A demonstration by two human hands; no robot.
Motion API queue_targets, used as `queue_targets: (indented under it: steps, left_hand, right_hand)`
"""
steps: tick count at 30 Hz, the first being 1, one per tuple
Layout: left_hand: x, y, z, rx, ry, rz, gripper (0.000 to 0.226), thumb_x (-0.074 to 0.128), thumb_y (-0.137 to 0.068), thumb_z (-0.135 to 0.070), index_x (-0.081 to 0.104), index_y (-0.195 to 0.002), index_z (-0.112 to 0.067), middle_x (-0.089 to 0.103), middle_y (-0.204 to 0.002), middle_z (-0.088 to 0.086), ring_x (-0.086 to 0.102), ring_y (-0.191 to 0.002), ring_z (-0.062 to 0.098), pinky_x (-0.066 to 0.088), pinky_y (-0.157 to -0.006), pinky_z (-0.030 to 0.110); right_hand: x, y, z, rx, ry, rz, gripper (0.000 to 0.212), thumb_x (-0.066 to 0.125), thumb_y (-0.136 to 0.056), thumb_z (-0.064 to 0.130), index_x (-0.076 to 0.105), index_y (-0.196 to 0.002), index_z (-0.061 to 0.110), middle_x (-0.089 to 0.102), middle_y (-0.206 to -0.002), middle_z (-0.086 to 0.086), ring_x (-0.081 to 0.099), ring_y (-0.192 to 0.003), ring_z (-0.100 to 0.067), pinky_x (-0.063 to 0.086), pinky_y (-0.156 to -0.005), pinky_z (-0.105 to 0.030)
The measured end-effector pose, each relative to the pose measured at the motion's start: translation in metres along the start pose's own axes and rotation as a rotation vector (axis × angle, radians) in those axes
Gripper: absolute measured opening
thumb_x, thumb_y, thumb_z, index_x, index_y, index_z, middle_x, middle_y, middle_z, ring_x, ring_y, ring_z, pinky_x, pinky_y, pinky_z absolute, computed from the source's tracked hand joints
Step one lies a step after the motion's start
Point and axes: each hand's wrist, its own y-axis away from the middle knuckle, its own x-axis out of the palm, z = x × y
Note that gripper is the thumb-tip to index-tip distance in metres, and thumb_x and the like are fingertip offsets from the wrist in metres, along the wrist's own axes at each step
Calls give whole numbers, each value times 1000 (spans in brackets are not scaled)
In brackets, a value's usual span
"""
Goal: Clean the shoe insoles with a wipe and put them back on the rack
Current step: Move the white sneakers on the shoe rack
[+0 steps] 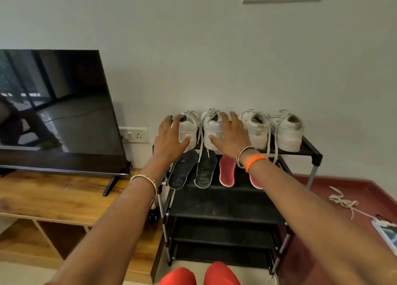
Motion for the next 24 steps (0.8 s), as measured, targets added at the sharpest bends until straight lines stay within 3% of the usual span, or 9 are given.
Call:
queue_targets:
  steps: [2,4,7,11,17,24]
  left_hand:
    - [10,-15,0,-63,13,65,73,67,-81,-40,29,-142,-26,19,-149,16,22,-137,36,38,-100,51]
    - [24,-25,-1,-124,66,117,73,70,-78,-42,33,-138,-24,23,-144,19,35,-129,39,39,-100,46]
    - [39,-32,-1,-175,120,43,62,71,-80,-33,39,-130,-15,34,-134,18,54,-108,35,42,-87,33]
    - [44,-34,-1,-174,108,-40,54,70,-80,-33,43,-123,-15,39,-130,15,57,-98,32,38,-73,26]
    - [49,-37,-6,-191,107,-116,41,66,-82,-23,48,-118,-15,42,-133,11,56,-102,26,36,-72,24]
    - [33,-48,-6,-186,128,-93,44,66,-81,-18,48,-121,-13,39,-140,10,54,-110,28,41,-78,26]
  right_hand:
    - [20,-12,5,95,-106,23,84,62,-75,58,22,-140,24,18,-148,-14,30,-132,-37,41,-99,-50]
    - [42,-16,8,130,-193,19,82,68,-71,57,25,-134,28,18,-146,-13,31,-130,-41,43,-97,-51]
    - [65,-23,-8,93,-242,-83,75,71,-70,40,27,-130,28,18,-144,-15,39,-123,-42,48,-90,-45]
    - [74,-28,-17,103,-308,-137,91,75,-65,39,18,-136,30,22,-144,-11,51,-112,-35,50,-83,-41]
    - [75,-31,-13,173,-412,-195,76,77,-65,35,31,-123,19,40,-125,-3,57,-95,-29,50,-71,-37]
    - [52,-35,-1,209,-440,-156,76,79,-65,35,33,-122,15,42,-123,-2,57,-97,-26,44,-69,-30]
